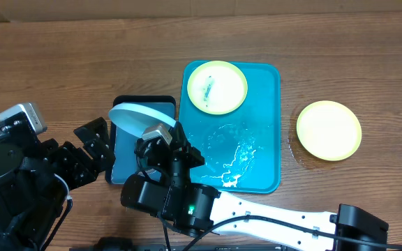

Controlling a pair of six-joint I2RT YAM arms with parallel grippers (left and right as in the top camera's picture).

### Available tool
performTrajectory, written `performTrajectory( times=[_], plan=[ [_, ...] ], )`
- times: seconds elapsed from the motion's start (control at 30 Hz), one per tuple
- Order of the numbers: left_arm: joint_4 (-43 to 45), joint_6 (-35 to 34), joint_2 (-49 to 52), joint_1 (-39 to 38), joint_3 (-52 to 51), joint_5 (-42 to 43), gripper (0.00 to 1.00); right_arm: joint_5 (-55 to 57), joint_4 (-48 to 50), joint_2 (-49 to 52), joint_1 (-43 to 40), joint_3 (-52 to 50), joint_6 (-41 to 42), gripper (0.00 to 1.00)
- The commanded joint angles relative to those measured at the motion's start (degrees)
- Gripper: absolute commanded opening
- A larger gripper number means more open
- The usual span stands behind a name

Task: Clean dirty plates on tray and stack at the side
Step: 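Lift the light-blue plate with the right gripper and tilt over basin, then carry the light-blue plate right and stack it on the yellow plate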

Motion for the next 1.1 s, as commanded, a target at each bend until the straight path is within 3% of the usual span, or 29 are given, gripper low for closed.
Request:
performTrajectory(
  times=[0.0, 0.63, 0.83, 1.07],
  plan=[
    [0.13, 0.87, 0.09, 0.13, 0.68, 0.50, 1.00, 2.56, 0.39, -1.29, 0.17, 0.79, -0.04, 0.04],
    [0.13, 0.87, 0.09, 0.13, 0.68, 0.50, 1.00, 0.00, 0.57, -1.29, 0.07, 0.76, 0.26, 0.04],
    [0.13, 0.87, 0.09, 0.13, 0.68, 0.50, 1.00, -8.35, 0.11, -1.29, -1.73, 0.74, 5.70, 0.04],
    [0.13, 0.87, 0.09, 0.13, 0.68, 0.50, 1.00, -26.77, -2.45, -1.38, -10.67, 0.74, 14.95, 0.04]
  ],
)
